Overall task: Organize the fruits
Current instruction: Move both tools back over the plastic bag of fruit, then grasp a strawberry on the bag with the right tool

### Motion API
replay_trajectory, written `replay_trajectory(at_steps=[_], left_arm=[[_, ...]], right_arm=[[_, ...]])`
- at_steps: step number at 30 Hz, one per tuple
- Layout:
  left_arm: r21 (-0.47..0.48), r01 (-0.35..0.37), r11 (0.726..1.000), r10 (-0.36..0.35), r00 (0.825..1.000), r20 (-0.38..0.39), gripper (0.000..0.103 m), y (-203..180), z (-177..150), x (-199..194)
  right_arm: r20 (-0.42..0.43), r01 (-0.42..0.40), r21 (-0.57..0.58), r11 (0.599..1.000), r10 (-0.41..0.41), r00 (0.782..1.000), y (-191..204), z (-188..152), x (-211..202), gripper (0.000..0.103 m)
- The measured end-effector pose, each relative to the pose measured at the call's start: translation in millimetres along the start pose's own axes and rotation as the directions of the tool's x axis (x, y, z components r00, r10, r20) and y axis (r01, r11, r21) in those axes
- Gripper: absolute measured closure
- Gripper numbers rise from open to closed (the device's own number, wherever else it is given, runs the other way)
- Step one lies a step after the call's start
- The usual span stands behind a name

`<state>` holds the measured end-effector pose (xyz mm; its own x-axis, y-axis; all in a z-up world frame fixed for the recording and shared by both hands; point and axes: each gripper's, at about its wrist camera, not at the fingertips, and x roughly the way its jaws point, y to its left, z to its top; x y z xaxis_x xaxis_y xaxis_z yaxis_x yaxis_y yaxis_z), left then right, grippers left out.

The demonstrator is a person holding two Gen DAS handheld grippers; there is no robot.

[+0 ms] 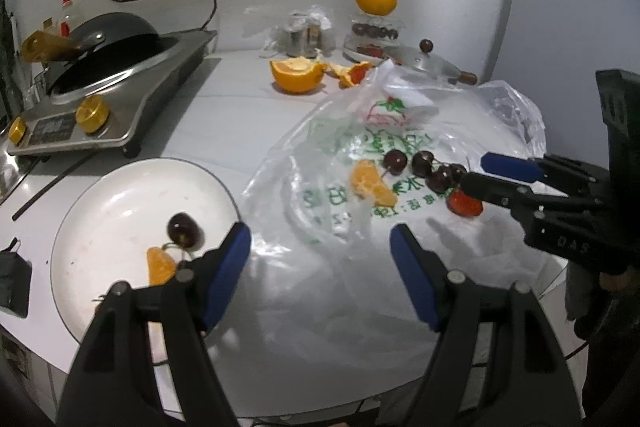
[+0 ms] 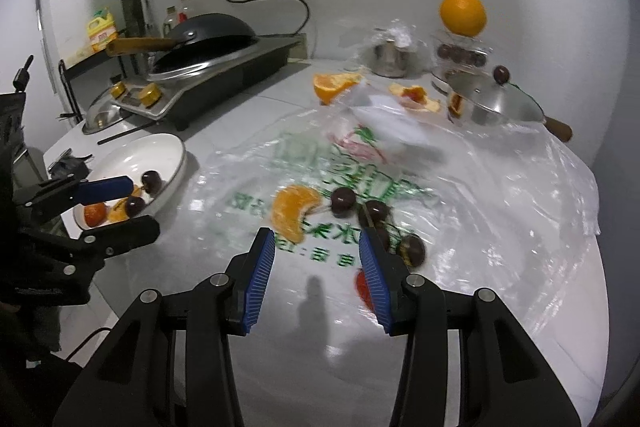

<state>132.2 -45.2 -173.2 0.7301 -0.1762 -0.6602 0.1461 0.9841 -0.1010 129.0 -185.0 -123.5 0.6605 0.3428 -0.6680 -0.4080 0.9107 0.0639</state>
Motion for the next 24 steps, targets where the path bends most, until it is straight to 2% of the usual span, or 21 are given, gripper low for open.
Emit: replay_trajectory(at_steps=[7, 24], left_arm=[[0.026, 0.006, 1.000, -0.006, 1.000, -0.019, 0.029, -14.0, 3.5, 9.2], [0.068, 0.013, 0.998, -0.009, 0.999, -0.047, 0.029, -35.9, 9.3, 25.0]], right_arm=[[-0.039, 0.041, 0.021, 0.999, -0.041, 0.998, -21.5, -13.4, 9.5, 0.056], [-0.103, 0.021, 0.029, 0.999, -0.018, 0.995, -34.0, -28.4, 31.8, 0.057]])
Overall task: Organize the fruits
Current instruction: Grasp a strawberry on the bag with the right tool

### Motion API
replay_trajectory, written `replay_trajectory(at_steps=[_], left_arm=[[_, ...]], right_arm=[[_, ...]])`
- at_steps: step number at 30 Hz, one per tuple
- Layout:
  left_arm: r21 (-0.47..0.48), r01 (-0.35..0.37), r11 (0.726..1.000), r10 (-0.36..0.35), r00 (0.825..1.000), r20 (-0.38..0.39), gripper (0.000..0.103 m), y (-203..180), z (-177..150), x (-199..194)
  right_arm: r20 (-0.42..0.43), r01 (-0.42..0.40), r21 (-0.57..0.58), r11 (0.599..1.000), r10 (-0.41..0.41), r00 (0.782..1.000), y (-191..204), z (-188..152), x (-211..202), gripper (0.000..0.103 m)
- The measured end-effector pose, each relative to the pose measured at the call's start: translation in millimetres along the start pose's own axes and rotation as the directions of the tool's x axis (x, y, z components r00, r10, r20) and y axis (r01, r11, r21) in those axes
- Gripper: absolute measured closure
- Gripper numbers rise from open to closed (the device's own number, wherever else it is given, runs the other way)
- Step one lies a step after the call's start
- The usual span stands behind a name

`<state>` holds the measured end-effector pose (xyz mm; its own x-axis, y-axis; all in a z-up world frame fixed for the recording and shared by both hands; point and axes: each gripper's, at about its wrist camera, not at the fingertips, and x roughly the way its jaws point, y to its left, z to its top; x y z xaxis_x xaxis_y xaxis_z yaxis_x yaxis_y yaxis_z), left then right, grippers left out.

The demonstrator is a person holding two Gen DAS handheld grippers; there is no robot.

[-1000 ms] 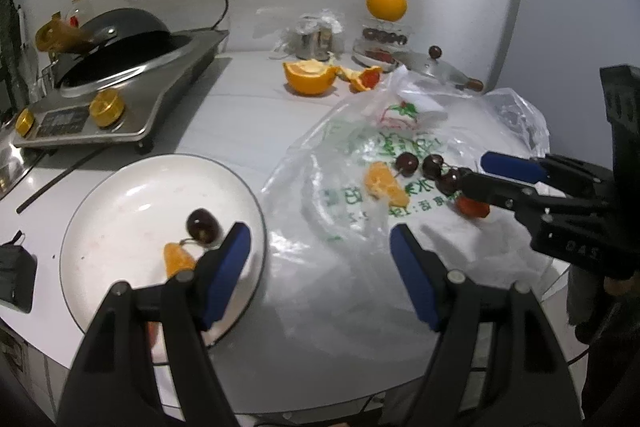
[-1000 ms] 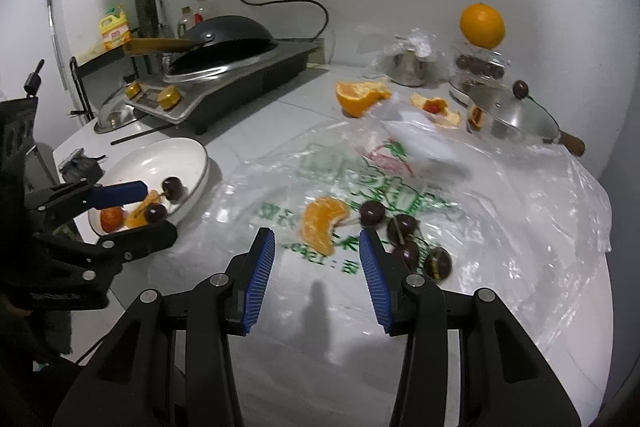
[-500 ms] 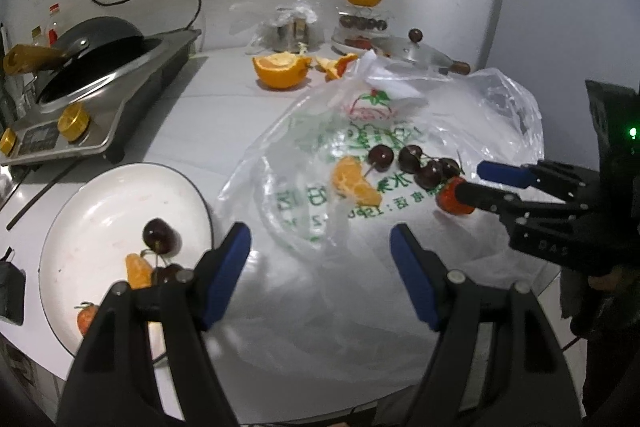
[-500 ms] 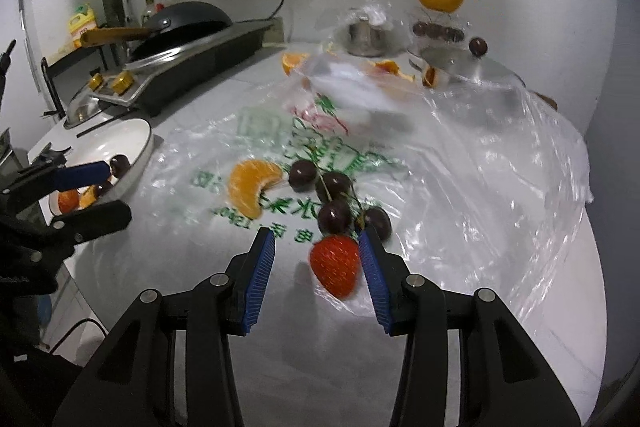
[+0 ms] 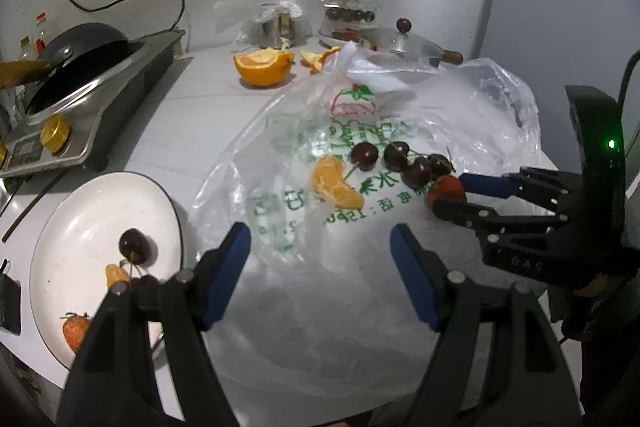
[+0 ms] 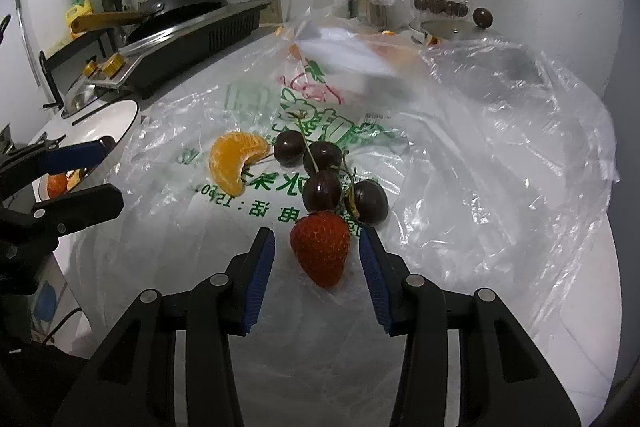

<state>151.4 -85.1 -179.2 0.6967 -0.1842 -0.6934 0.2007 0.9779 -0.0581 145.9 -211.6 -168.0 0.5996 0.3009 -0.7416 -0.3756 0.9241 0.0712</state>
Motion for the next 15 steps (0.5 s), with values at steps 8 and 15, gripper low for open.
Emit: replay_trajectory(at_steps=[8, 15], left_arm=[[0.019, -0.008, 1.000, 0.008, 1.000, -0.012, 0.029, -4.5, 5.6, 8.3], [0.035, -0.007, 0.999, 0.007, 1.000, -0.017, 0.029, -9.4, 10.6, 14.6]], right_arm=[[-0.022, 0.005, -0.006, 1.000, -0.005, 1.000, -1.3, -2.7, 9.2, 0.069], [-0.008, -0.028, -0.011, 1.000, 0.028, 1.000, -3.7, -2.8, 4.7, 0.069]])
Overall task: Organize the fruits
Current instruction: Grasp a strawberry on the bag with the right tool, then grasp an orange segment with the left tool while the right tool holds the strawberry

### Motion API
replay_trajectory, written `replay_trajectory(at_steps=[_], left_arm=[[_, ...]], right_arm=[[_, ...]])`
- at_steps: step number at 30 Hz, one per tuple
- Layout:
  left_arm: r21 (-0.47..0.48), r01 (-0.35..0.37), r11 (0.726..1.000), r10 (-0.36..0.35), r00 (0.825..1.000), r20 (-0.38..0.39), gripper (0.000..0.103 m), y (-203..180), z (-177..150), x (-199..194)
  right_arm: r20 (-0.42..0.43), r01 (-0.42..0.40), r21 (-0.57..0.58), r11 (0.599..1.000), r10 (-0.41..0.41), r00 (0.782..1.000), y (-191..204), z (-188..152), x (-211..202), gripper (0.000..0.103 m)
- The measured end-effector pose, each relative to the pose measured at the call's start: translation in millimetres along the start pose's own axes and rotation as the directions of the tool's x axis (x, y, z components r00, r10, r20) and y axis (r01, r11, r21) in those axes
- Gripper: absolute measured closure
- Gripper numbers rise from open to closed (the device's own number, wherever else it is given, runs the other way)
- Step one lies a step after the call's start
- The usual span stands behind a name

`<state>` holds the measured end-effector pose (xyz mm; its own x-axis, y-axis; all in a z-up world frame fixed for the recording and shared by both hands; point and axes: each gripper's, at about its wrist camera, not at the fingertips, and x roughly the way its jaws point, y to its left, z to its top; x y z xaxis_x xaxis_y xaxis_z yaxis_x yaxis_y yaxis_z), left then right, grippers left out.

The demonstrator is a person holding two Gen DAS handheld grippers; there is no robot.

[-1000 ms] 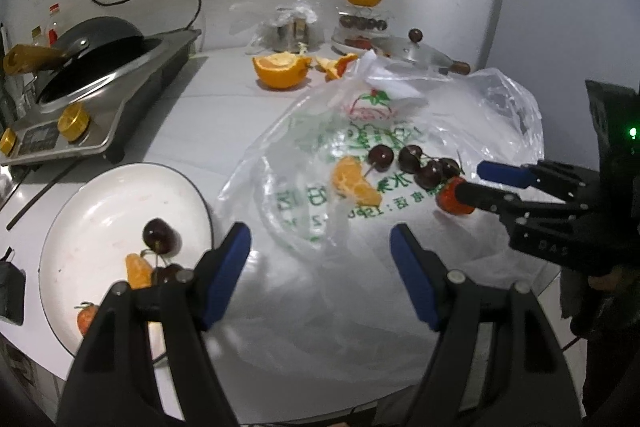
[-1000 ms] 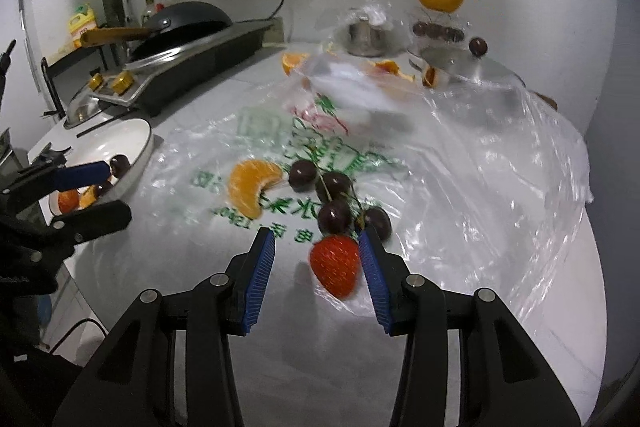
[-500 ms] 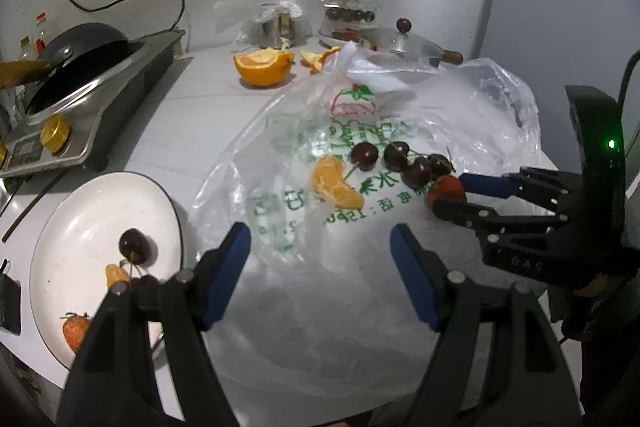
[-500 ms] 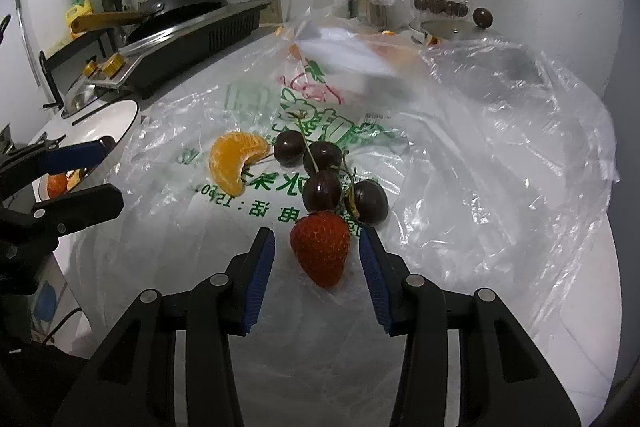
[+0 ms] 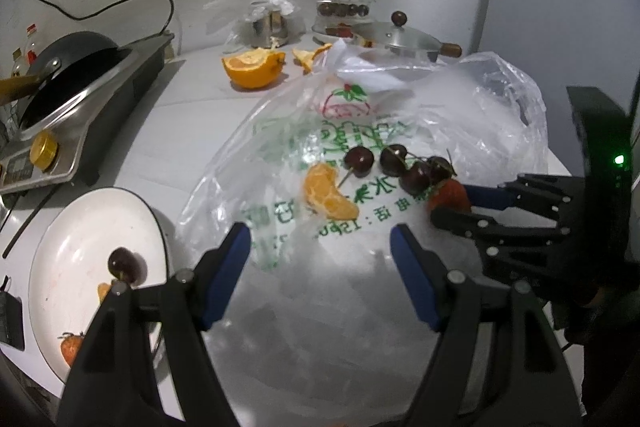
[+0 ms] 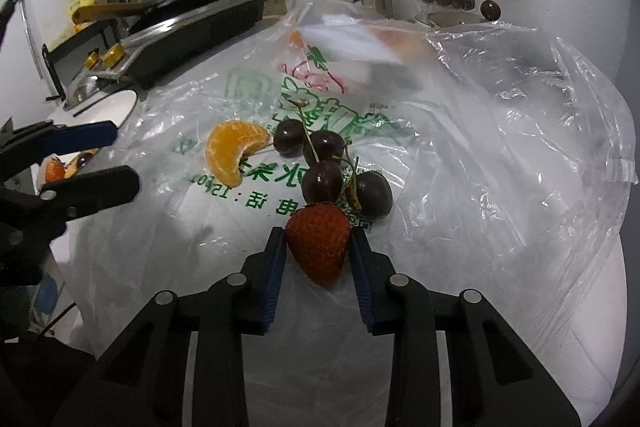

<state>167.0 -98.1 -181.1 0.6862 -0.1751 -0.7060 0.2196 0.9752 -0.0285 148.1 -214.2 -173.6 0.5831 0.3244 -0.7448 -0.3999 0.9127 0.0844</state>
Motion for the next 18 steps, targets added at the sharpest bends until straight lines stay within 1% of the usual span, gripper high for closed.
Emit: replay_trajectory(at_steps=[2, 5, 8, 12, 18], left_arm=[[0.008, 0.001, 1.000, -0.001, 1.000, -0.009, 0.029, -1.8, 2.3, 4.3], [0.033, 0.001, 0.999, -0.001, 1.000, -0.015, 0.029, -5.6, 6.8, 9.4], [0.060, 0.004, 0.998, -0.004, 1.000, 0.000, 0.029, -10.5, 11.8, 10.7], [0.098, 0.010, 0.995, -0.012, 1.000, 0.020, 0.029, -15.9, 18.9, 15.3], [0.132, 0.020, 0.991, -0.024, 0.999, 0.028, 0.029, -21.7, 27.3, 29.1]], right_arm=[[0.027, -0.040, -0.009, 0.999, 0.040, 0.999, 0.7, 1.1, -7.3, 0.069], [0.063, -0.062, -0.039, 0.997, 0.065, 0.996, 5.8, 5.2, -17.6, 0.069], [0.113, -0.086, -0.054, 0.995, 0.092, 0.989, 8.1, 11.5, -28.5, 0.069], [0.153, -0.087, -0.050, 0.995, 0.093, 0.984, 5.7, 20.3, -38.2, 0.069], [0.180, -0.066, -0.038, 0.997, 0.072, 0.981, -9.0, 31.0, -41.1, 0.069]])
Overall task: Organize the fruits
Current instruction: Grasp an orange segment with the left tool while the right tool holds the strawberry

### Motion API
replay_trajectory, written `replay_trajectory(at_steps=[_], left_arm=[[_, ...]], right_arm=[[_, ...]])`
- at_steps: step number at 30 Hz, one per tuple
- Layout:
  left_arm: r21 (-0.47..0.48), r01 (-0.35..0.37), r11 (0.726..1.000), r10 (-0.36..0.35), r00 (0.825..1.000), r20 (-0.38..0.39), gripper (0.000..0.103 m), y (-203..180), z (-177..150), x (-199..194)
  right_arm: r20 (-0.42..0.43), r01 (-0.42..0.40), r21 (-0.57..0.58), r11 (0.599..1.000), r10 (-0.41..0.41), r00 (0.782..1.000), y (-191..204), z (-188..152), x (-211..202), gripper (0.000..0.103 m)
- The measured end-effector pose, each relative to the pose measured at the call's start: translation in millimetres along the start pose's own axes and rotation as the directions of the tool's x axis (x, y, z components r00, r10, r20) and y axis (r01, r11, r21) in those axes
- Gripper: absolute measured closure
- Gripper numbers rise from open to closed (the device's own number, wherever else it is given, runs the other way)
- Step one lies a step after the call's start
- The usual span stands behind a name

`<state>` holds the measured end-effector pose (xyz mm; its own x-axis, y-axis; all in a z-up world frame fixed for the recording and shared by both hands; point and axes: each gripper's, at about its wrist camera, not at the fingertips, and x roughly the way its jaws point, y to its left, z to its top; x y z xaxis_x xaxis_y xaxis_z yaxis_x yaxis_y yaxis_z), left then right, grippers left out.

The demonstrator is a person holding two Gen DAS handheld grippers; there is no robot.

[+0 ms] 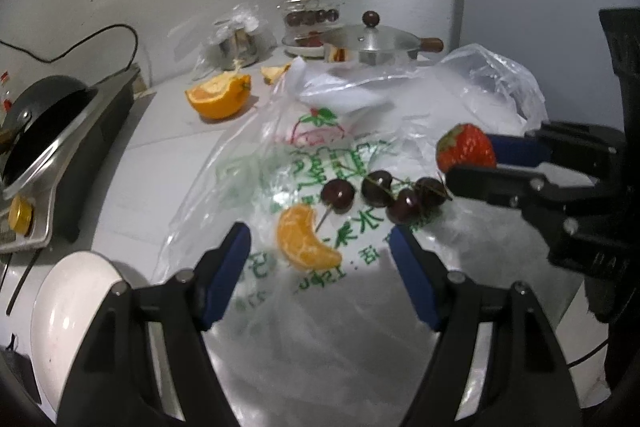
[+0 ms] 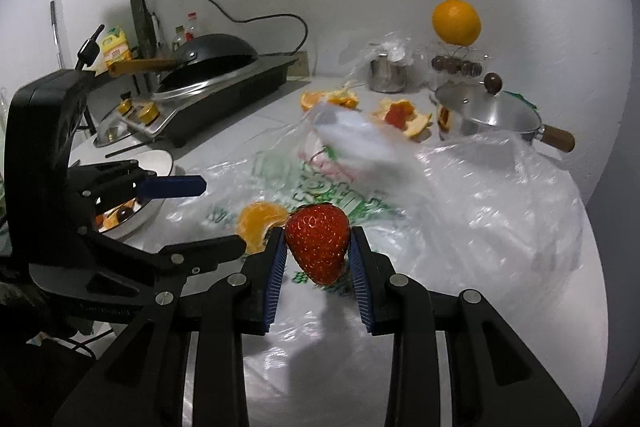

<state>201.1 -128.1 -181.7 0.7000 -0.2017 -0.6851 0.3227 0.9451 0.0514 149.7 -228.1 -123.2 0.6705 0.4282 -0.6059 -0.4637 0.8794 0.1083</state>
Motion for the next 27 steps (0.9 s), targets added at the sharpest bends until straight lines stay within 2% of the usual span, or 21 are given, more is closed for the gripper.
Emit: replay_trajectory(at_steps=[12, 14, 21, 23, 27], left_arm=[[-0.043, 0.023, 0.999, -0.025, 0.998, -0.066, 0.031, 12.3, 4.1, 41.6], [-0.061, 0.031, 0.998, -0.036, 0.996, -0.087, 0.039, 16.0, 3.4, 48.2], [-0.082, 0.043, 0.996, -0.053, 0.991, -0.124, 0.054, 22.4, 0.3, 57.9], [-0.084, 0.040, 0.996, -0.051, 0.991, -0.127, 0.063, 23.9, -0.5, 58.8], [-0.092, 0.045, 0.995, -0.057, 0.991, -0.125, 0.069, 27.6, -1.9, 58.8]], right_arm=[[0.003, -0.004, 0.021, 1.000, 0.004, 1.000, -19.4, 2.0, 7.5, 0.069], [0.005, -0.004, 0.025, 1.000, 0.004, 1.000, -21.3, 1.8, 8.5, 0.069], [0.008, -0.004, 0.032, 0.999, 0.003, 1.000, -24.2, 2.3, 10.4, 0.069], [0.005, 0.000, 0.033, 0.999, 0.000, 1.000, -24.7, 2.1, 11.3, 0.069], [0.001, 0.004, 0.034, 0.999, -0.004, 1.000, -23.9, 1.1, 12.4, 0.069]])
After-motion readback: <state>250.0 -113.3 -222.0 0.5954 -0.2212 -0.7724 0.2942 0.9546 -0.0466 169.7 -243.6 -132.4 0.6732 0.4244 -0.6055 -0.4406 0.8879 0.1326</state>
